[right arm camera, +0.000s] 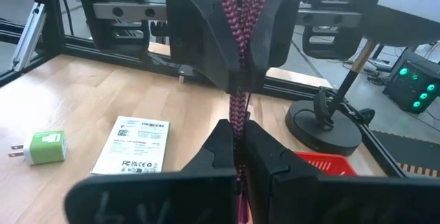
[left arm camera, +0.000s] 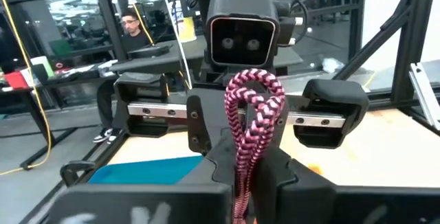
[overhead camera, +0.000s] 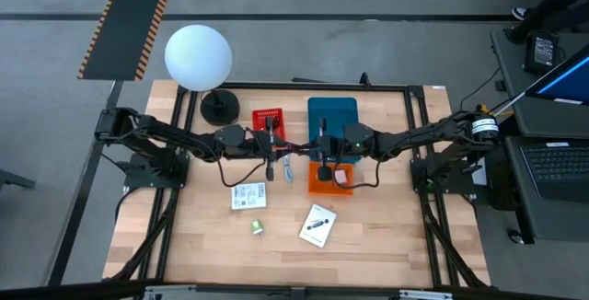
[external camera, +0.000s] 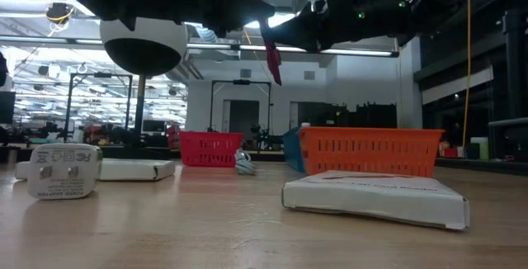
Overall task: Pick and place items into bin
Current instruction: Put the pink charger cable into the red bin
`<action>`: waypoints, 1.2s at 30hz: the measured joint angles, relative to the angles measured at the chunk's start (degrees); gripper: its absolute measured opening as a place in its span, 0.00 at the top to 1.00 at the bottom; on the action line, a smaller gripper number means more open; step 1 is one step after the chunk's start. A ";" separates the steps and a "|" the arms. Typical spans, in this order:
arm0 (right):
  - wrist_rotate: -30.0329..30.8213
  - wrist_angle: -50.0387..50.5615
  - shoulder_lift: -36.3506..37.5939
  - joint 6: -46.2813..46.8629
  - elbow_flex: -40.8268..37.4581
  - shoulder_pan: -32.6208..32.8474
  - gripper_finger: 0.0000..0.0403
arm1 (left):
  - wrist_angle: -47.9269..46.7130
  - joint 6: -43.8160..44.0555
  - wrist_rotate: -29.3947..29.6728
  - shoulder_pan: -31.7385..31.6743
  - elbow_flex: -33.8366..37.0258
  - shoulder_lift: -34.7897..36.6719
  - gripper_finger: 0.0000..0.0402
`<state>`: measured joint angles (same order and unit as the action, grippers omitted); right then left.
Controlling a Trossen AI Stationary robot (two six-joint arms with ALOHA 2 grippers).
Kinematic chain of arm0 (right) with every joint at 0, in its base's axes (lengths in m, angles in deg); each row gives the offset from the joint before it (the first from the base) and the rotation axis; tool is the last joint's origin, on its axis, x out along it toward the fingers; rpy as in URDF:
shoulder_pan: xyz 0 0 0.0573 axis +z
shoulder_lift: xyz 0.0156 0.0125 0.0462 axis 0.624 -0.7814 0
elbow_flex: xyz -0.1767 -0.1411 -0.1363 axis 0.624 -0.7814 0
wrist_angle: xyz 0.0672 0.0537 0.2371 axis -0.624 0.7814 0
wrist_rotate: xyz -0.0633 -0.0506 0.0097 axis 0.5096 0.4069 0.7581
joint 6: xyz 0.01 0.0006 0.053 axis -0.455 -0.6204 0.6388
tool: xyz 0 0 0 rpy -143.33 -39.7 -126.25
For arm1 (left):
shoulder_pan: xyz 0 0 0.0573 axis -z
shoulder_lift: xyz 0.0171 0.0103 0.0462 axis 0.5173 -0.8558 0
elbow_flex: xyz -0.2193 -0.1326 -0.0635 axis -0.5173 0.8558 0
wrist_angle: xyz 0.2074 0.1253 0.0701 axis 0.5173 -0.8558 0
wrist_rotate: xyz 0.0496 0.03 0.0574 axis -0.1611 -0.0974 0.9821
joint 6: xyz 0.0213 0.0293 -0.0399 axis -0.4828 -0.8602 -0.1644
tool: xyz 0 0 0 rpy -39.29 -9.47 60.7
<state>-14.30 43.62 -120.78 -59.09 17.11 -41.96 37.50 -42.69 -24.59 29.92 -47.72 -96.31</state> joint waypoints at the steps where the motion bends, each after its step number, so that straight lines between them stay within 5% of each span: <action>1: 0.01 0.07 0.00 0.14 -0.01 0.00 1.00 | -0.26 -0.04 -0.02 0.00 -0.02 0.03 0.97; 19: 0.47 5.61 2.99 1.82 0.01 -0.02 0.72 | -10.28 -3.53 5.54 -0.06 -0.01 4.48 0.98; 22: 4.97 11.61 5.94 3.07 0.01 0.02 0.70 | -14.55 -4.59 6.79 -0.48 0.00 6.90 0.98; 30: 15.64 24.19 12.81 8.42 0.01 -0.02 0.72 | -20.90 -2.30 16.63 -3.32 0.00 9.46 0.98; 36: 17.30 31.28 15.26 10.88 -0.01 -0.02 0.89 | -27.09 4.74 17.05 -7.03 0.00 9.49 0.98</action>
<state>3.00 74.90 -105.51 -48.21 17.10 -41.99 10.40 -37.94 -7.54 22.88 -47.72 -86.83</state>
